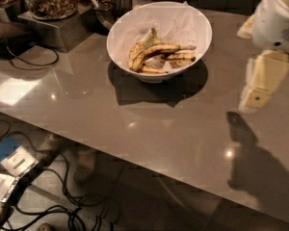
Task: Pick banana from white bowl
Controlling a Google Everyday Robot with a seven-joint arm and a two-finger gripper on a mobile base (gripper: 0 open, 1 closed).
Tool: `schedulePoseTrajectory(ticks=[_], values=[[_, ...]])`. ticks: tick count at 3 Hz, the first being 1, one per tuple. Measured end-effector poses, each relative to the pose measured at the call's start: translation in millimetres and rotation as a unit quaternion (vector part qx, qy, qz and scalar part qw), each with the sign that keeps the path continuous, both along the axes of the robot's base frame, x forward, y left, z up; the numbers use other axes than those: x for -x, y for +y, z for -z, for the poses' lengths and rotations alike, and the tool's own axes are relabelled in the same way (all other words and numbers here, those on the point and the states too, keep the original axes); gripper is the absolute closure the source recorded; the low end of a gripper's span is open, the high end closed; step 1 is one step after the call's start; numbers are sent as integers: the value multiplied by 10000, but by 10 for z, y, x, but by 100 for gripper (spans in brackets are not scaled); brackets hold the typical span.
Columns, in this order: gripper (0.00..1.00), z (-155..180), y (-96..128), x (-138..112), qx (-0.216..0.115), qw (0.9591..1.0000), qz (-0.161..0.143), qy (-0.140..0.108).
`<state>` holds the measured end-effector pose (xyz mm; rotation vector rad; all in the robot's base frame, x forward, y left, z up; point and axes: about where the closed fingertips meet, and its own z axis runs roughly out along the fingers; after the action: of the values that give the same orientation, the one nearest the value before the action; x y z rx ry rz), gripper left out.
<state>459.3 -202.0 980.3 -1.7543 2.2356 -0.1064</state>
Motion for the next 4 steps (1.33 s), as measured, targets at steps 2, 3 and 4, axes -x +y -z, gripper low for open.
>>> schedulePoseTrajectory(ticks=[2, 3, 4], values=[[0, -29, 453, -619, 350, 9977, -539, 227], [0, -64, 527, -701, 286, 9979, -571, 58], [0, -187, 635, -884, 284, 9977, -588, -197]])
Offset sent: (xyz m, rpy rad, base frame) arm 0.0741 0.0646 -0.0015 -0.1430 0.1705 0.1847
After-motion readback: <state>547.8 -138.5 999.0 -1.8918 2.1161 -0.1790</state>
